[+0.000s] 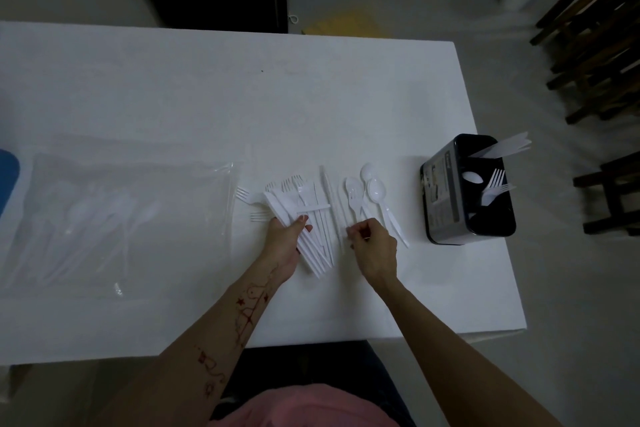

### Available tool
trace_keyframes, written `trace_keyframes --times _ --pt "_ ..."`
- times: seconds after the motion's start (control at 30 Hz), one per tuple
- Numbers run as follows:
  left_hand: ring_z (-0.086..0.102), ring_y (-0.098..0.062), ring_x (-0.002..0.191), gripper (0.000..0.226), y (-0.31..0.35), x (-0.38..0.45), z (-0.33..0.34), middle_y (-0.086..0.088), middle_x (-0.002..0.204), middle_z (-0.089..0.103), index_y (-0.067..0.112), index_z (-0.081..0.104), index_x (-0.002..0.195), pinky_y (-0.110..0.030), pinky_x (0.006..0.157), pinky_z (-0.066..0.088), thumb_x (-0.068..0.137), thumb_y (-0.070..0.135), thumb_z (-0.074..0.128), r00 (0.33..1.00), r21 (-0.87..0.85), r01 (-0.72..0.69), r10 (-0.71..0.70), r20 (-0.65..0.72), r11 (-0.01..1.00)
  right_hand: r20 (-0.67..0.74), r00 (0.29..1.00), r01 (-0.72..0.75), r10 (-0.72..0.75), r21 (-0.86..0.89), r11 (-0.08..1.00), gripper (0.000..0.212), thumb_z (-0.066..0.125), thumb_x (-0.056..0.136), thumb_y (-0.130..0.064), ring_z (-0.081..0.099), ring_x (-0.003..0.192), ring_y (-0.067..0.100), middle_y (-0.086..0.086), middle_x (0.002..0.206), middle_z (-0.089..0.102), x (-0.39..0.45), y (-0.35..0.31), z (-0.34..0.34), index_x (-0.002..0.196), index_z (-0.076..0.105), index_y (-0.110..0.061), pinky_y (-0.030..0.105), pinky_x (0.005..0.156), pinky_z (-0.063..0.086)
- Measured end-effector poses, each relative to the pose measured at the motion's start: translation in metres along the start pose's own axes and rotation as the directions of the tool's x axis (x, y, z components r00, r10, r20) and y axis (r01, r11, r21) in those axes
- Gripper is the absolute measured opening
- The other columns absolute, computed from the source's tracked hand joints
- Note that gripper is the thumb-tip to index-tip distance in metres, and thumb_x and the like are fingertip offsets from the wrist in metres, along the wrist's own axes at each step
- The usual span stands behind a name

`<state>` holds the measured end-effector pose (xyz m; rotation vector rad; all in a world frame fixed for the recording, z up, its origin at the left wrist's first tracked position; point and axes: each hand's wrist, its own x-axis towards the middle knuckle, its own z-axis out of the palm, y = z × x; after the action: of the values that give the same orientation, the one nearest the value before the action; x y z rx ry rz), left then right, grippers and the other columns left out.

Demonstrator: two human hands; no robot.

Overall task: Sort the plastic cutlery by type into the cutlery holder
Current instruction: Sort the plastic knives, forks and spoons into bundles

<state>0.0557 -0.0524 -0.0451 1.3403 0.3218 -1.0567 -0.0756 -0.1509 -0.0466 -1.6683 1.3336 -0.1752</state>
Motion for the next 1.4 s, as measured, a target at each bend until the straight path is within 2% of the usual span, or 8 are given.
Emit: trace_keyframes --times 0.27,0.37,0.47,0.63,0.83,1.03,1.23,1.4 --pt "0.062 -0.03 0.094 0.021 0.003 0.001 0.004 -0.018 0.1 0.064 0.007 0.063 0.106 -0.049 0.093 0.05 0.087 0.015 0.067 1.0 0.001 -0.007 0.007 0.014 1.0 0.423 0.902 0.037 -0.087 0.126 0.991 0.005 0.065 0.092 -0.013 0.066 0.066 0.008 0.002 0.082 0.074 -0.01 -0.012 -0.004 0.091 0.07 -0.01 0.017 0.051 0.047" --pt "0.063 -0.022 0.084 0.021 0.004 0.001 0.004 -0.01 0.094 0.065 0.004 0.058 0.111 -0.04 0.083 0.054 0.091 0.003 0.058 0.999 0.006 -0.049 0.049 -0.009 0.999 0.3 0.949 0.074 -0.092 0.072 0.995 0.016 0.069 0.091 -0.027 0.067 0.067 0.011 0.001 0.08 0.071 -0.009 -0.01 0.001 0.089 0.068 -0.011 0.016 0.055 0.049" --pt "0.063 -0.022 0.084 0.022 0.004 -0.001 0.002 -0.008 0.094 0.066 0.005 0.058 0.113 -0.036 0.081 0.054 0.093 -0.001 0.052 0.998 0.038 -0.069 0.069 0.011 0.997 0.046 0.989 0.147 -0.139 -0.269 0.952 0.017 0.068 0.091 -0.031 0.062 0.074 0.014 -0.003 0.086 0.064 -0.003 -0.005 0.007 0.093 0.062 -0.015 0.025 0.068 0.051" --pt "0.06 -0.019 0.073 0.007 0.001 -0.002 0.001 -0.005 0.079 0.058 0.011 0.057 0.091 -0.033 0.067 0.052 0.096 0.01 0.051 0.999 0.038 -0.011 0.012 -0.036 0.999 0.049 0.993 0.114 -0.104 -0.541 0.833 0.017 0.062 0.094 -0.03 0.061 0.079 0.018 0.0 0.094 0.06 0.0 -0.006 0.012 0.097 0.059 -0.013 0.027 0.065 0.041" --pt "0.061 -0.024 0.084 0.036 0.0 -0.003 0.0 -0.015 0.103 0.06 -0.002 0.051 0.123 -0.044 0.086 0.051 0.094 0.019 0.057 1.0 0.083 0.02 -0.018 -0.025 0.996 0.001 0.996 0.086 -0.094 -0.427 0.9 0.013 0.053 0.097 -0.023 0.059 0.074 0.017 0.002 0.088 0.063 0.0 -0.007 0.011 0.093 0.058 -0.012 0.027 0.064 0.043" --pt "0.062 -0.026 0.097 0.015 0.005 -0.004 0.0 -0.01 0.105 0.066 0.013 0.063 0.107 -0.037 0.082 0.053 0.092 0.015 0.06 0.998 -0.023 0.004 -0.002 0.064 1.0 0.27 0.938 0.223 -0.219 0.017 0.975 0.011 0.056 0.098 -0.019 0.064 0.072 0.01 -0.003 0.082 0.068 -0.007 -0.008 0.004 0.094 0.065 -0.014 0.015 0.069 0.051" --pt "0.061 -0.022 0.087 0.013 0.006 -0.004 0.001 -0.008 0.094 0.064 0.015 0.06 0.097 -0.034 0.073 0.052 0.091 0.003 0.057 0.999 -0.025 -0.035 0.035 0.001 0.999 0.317 0.93 0.188 -0.187 0.028 0.982 0.017 0.063 0.094 -0.028 0.067 0.068 0.01 -0.003 0.077 0.072 -0.01 -0.002 0.006 0.086 0.071 -0.016 0.024 0.071 0.056" --pt "0.062 -0.02 0.086 0.018 0.006 -0.006 -0.004 -0.004 0.096 0.065 0.017 0.059 0.104 -0.033 0.074 0.052 0.093 0.003 0.055 0.999 -0.025 -0.035 0.035 0.008 0.999 0.105 0.98 0.196 -0.168 -0.405 0.893 0.019 0.065 0.092 -0.033 0.059 0.073 0.015 -0.001 0.085 0.063 -0.001 0.001 0.013 0.091 0.06 -0.015 0.026 0.065 0.047"
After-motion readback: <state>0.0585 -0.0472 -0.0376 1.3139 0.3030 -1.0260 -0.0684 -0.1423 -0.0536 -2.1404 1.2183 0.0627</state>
